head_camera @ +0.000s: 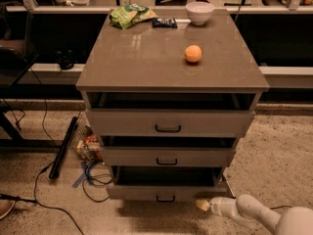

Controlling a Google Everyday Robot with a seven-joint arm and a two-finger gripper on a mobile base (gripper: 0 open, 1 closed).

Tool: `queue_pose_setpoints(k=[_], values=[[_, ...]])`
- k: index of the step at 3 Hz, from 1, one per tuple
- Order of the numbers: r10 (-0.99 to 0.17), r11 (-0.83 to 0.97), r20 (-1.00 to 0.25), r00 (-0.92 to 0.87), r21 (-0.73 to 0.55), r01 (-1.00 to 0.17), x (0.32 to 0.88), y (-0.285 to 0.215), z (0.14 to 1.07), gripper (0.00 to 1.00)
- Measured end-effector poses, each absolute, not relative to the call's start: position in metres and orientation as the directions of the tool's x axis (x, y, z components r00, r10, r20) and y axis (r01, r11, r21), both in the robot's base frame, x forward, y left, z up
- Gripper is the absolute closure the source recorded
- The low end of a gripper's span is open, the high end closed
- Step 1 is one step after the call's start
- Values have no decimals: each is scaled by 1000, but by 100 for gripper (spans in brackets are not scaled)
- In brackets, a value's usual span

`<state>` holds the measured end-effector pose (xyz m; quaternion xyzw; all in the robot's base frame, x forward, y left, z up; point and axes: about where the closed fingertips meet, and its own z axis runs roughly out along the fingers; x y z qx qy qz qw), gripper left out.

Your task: Close bottom drawer

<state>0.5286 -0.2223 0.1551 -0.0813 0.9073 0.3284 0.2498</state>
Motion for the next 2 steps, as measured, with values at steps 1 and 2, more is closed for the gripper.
queue_pose_setpoints(k=[1,2], values=[[43,784,-558,-829,533,-318,579,-224,154,100],[44,784,-561,-827,533,-319,579,-223,154,100]])
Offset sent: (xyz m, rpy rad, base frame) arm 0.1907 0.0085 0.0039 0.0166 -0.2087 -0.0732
